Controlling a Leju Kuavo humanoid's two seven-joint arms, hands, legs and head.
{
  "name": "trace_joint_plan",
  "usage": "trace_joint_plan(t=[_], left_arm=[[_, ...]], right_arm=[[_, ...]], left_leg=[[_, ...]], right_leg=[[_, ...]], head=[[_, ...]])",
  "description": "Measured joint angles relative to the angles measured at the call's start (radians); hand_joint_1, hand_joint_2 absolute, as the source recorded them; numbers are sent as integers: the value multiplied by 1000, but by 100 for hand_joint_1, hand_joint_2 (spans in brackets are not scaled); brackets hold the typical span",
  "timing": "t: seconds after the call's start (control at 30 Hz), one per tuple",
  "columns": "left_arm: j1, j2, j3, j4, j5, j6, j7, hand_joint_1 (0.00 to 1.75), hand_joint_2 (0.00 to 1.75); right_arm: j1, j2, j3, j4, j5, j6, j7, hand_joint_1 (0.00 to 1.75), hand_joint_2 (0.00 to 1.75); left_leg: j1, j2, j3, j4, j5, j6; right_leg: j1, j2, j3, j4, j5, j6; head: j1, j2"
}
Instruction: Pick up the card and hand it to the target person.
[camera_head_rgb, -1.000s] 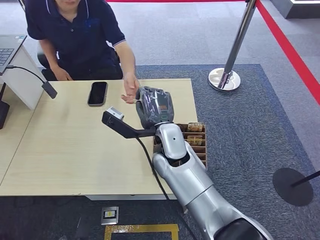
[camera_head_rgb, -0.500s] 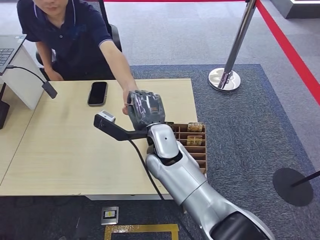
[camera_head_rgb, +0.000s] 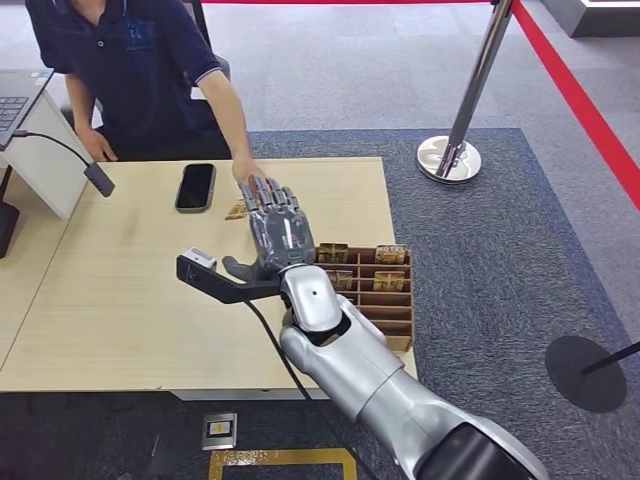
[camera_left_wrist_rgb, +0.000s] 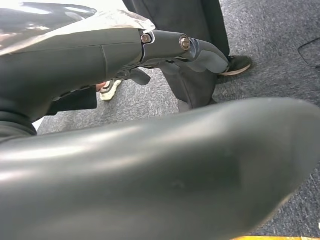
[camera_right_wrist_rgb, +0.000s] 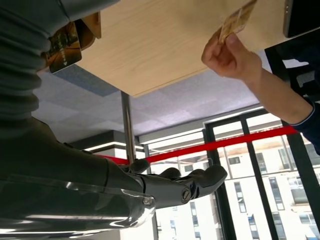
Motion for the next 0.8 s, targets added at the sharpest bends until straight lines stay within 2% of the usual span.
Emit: trace_joint_plan(t=[0.2, 0.37, 0.5, 0.6, 0.73, 0.8], left_arm=[[0, 0, 0, 0, -2, -2, 0, 0, 0], [3, 0, 0, 0, 0, 0, 8, 0, 0], [6, 0, 1, 0, -2, -1, 15, 0, 0], [10, 0, 1, 1, -5, -4, 18, 0, 0], [14, -1, 1, 3, -3, -11, 19, 0, 0], [14, -1, 1, 4, -1, -14, 19, 0, 0]], right_arm=[[8, -18, -8, -10, 31, -68, -1, 0, 0], [95, -95, -89, -145, 97, -96, 9, 0, 0], [207, -170, -223, -309, 189, -126, 26, 0, 0], [350, -227, -365, -498, 240, -207, 34, 0, 0], [580, -279, -593, -799, 200, -301, -57, 0, 0], [649, -285, -659, -889, 158, -332, -103, 0, 0]], left_leg=[[0, 0, 0, 0, 0, 0], [0, -1, 0, 0, 0, 0], [0, -1, 0, 1, -1, 1], [0, -2, -1, 1, -2, 2], [0, -3, -2, 1, -5, 3], [0, -2, -2, 1, -6, 3]], right_leg=[[0, 0, 0, 0, 0, 0], [0, 0, 0, -1, 0, 0], [0, 0, 0, -3, 0, 0], [0, 0, 1, -4, 0, 1], [0, 0, 0, -5, -1, 2], [0, 0, 0, -5, -2, 2]], head=[[0, 0], [0, 0], [0, 0], [0, 0], [0, 0], [0, 0]])
